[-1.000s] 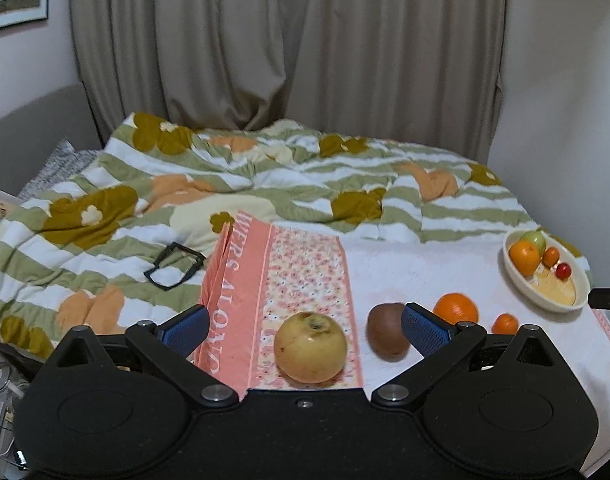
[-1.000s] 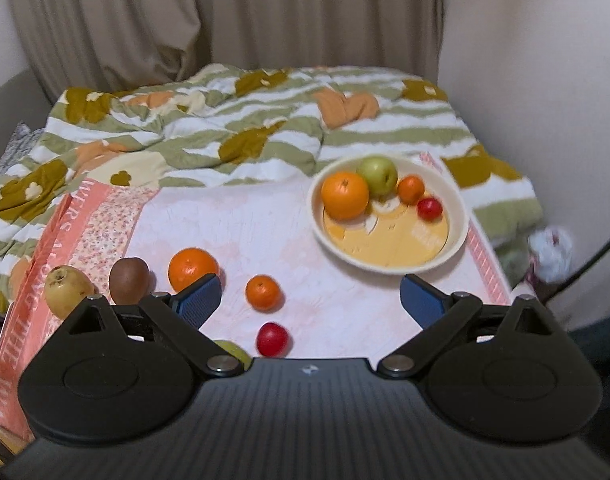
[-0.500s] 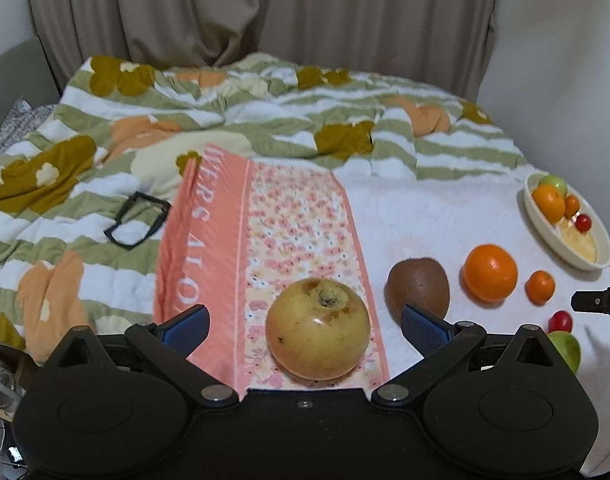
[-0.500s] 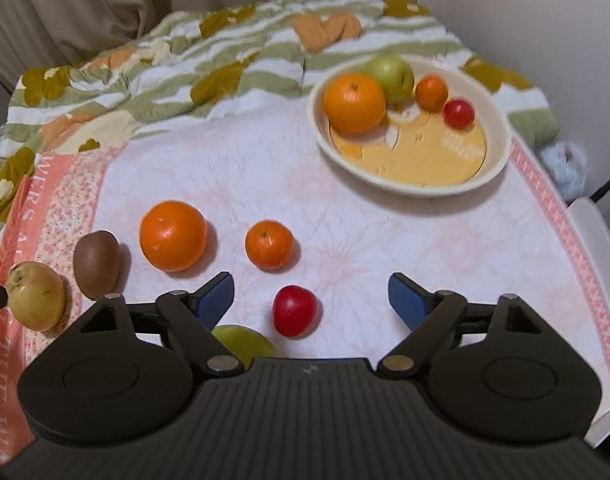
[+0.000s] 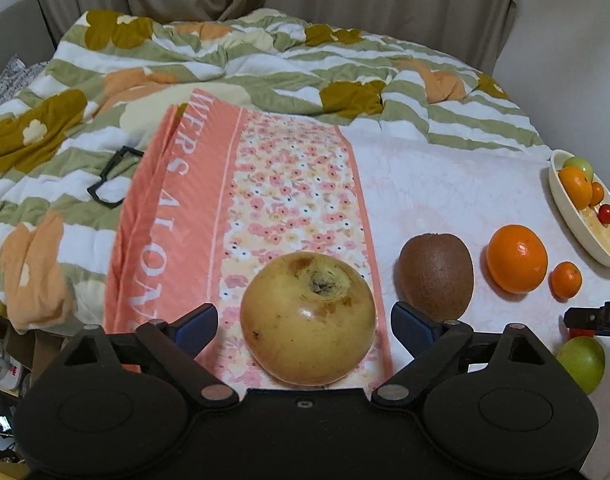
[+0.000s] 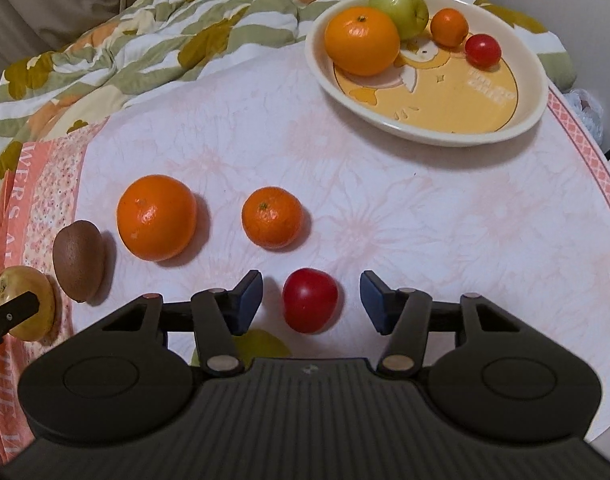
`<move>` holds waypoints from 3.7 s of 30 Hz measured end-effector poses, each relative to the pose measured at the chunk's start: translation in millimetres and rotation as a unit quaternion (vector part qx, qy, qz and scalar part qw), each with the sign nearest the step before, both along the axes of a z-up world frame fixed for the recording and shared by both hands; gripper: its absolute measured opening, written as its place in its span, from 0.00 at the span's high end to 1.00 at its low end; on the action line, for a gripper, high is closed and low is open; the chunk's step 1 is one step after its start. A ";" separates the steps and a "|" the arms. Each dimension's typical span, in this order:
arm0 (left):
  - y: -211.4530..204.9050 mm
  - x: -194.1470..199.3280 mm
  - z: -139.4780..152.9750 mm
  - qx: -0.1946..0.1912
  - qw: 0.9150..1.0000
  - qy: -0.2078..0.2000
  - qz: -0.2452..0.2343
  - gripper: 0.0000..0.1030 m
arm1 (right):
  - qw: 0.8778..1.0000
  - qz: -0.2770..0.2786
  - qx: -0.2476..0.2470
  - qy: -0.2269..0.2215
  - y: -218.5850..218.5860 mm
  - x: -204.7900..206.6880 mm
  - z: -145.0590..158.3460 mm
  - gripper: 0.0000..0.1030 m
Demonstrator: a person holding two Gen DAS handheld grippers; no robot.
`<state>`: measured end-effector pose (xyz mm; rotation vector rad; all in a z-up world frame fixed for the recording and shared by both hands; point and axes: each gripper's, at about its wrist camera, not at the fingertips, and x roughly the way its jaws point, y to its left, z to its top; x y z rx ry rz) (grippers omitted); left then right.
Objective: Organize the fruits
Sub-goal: 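Move both grippers back toward the yellow pear and kiwi on the cloth, then grasp the yellow pear with the left gripper while the right gripper grasps a red tomato, then carry the pear and tomato in both grippers over the cream bowl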
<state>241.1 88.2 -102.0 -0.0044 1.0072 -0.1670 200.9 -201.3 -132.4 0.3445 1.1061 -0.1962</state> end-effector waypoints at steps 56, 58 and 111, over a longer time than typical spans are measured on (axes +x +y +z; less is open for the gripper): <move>-28.4 -89.9 77.8 -0.038 0.992 -0.107 -0.054 0.24 | 0.994 0.001 -0.036 -0.101 -1.9 -73.3 88.5 0.57; -36.2 -95.6 85.0 -0.038 0.991 -0.113 -0.056 0.24 | 0.993 0.001 -0.035 -0.115 -7.7 -80.3 98.8 0.57; -363.9 24.1 10.8 0.000 0.990 -0.039 -0.139 0.24 | 0.989 0.087 -0.026 -0.115 -252.4 26.8 73.6 0.57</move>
